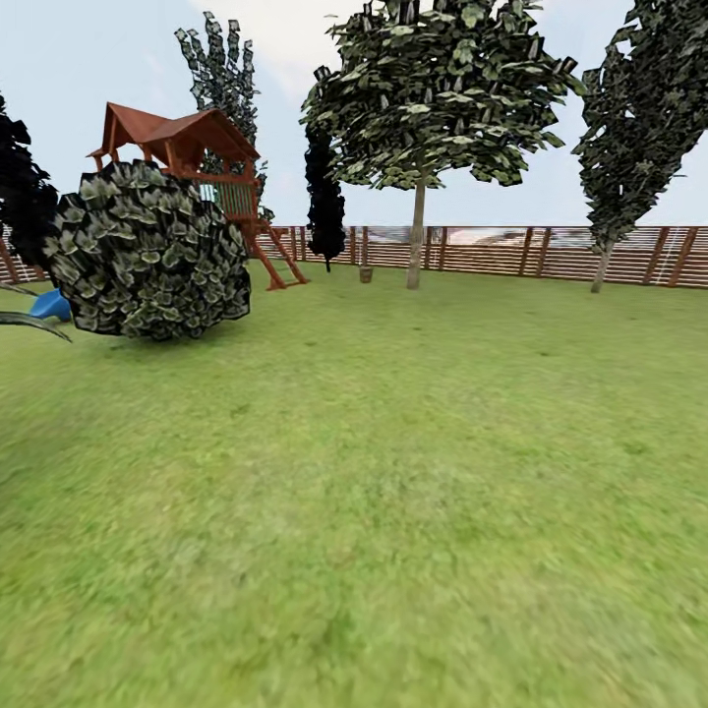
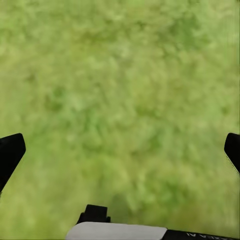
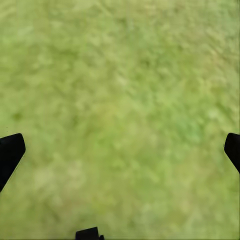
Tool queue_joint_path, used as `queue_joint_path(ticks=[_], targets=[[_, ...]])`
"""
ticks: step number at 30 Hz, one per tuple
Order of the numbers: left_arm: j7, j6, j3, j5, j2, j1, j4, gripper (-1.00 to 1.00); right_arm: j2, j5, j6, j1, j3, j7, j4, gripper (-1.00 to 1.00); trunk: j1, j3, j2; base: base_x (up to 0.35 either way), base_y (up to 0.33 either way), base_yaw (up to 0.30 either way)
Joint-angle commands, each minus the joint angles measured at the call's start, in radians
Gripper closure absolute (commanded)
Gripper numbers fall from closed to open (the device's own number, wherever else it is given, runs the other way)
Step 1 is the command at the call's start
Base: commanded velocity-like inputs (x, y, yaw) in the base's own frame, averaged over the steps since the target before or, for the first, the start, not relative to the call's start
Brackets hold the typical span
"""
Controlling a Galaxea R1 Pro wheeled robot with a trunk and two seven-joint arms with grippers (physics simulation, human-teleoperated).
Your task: Take the three Easter eggs out of the wicker basket on the lawn in the garden, then place them on the lawn next to a single tree (choose any tree) so that all three eggs are next to the same tree and none are left in the basket.
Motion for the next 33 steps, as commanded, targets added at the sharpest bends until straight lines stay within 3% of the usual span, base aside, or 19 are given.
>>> queue_joint_path(ticks=[1, 33], targets=[[0.001, -0.002, 0.000, 0.005, 0.001, 0.000, -0.001, -1.00, 0.000, -0.005, -0.006, -0.001, -0.001, 0.002, 0.002, -1.00, 0.001, -0.001, -0.001, 0.340, 0.000, 0.000], [0.002, -0.001, 0.001, 0.004, 0.004, 0.000, 0.021, -1.00, 0.000, -0.005, -0.006, -0.001, -0.001, 0.002, 0.002, -1.00, 0.001, -0.001, -0.001, 0.340, 0.000, 0.000]])
